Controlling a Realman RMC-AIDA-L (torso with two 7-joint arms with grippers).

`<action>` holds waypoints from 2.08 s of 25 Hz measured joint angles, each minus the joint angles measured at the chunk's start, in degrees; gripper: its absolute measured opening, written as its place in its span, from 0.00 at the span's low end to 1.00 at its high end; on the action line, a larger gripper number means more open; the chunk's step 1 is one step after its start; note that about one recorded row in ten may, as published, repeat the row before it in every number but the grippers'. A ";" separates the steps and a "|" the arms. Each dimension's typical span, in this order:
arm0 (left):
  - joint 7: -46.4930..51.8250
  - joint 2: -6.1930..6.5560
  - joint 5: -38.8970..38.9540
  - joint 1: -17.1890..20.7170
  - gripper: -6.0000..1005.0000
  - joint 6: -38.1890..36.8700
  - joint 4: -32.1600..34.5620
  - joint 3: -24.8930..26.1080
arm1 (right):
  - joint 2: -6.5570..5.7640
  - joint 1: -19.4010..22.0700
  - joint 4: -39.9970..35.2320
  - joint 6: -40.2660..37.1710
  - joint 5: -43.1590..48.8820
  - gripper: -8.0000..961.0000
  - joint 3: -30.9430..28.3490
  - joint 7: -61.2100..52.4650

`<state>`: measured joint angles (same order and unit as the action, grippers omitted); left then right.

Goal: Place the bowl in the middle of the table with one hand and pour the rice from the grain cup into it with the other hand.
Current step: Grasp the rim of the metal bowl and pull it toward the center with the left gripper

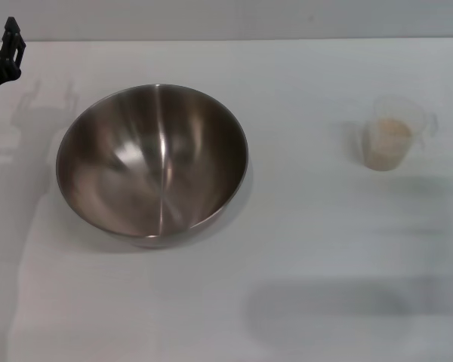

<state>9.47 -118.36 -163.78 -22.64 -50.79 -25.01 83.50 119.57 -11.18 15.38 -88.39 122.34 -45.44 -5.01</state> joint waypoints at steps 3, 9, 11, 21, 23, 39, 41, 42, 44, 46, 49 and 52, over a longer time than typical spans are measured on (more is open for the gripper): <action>-0.01 -0.01 0.02 -0.01 0.55 0.00 0.00 0.00 | -0.02 -0.05 -0.01 0.00 0.00 0.59 0.00 0.00; -0.04 -0.02 0.25 -0.07 0.55 0.16 -0.07 0.00 | -0.12 -0.29 -0.09 0.00 0.00 0.59 0.00 0.00; -0.05 -0.02 0.28 -0.16 0.55 0.72 -0.24 0.00 | -0.13 -0.30 -0.09 0.00 0.00 0.59 0.00 0.00; 0.24 0.12 -0.15 -0.13 0.54 2.56 -2.07 -0.08 | -0.13 -0.41 -0.09 0.47 0.00 0.59 0.00 0.00; -0.01 0.14 -0.18 0.13 0.54 2.88 -2.70 -0.03 | -0.14 -0.51 -0.09 0.49 0.00 0.59 0.00 0.00; -0.03 2.51 -1.61 2.33 0.51 47.78 -29.72 2.88 | -0.13 -0.92 -0.08 1.07 0.00 0.59 -0.23 0.02; -0.31 2.47 -1.62 2.81 0.51 51.12 -32.44 4.04 | -0.13 -1.02 -0.09 1.32 0.00 0.59 -0.25 0.08; -0.78 2.37 -1.62 3.43 0.50 54.13 -35.00 5.15 | -0.13 -1.12 -0.08 1.54 0.00 0.59 -0.27 0.19; -2.13 2.00 -1.56 5.03 0.50 61.20 -41.96 7.54 | -0.13 -1.50 -0.08 2.11 0.00 0.59 -0.33 1.18; -2.64 1.87 -1.52 5.45 0.50 65.07 -44.82 8.34 | -0.13 -1.75 -0.07 2.33 0.00 0.59 -0.32 1.91; -5.11 1.19 -1.34 5.79 0.49 81.12 -54.86 11.39 | -0.13 -2.22 -0.06 2.71 0.00 0.59 -0.25 2.15; -6.75 0.55 -1.17 5.78 0.48 88.33 -59.33 12.67 | -0.13 -2.47 -0.07 2.89 0.00 0.59 -0.21 2.16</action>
<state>2.71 -117.82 -164.95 -16.86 37.53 -84.34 96.16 119.44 -13.65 15.31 -85.50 122.34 -45.65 -2.85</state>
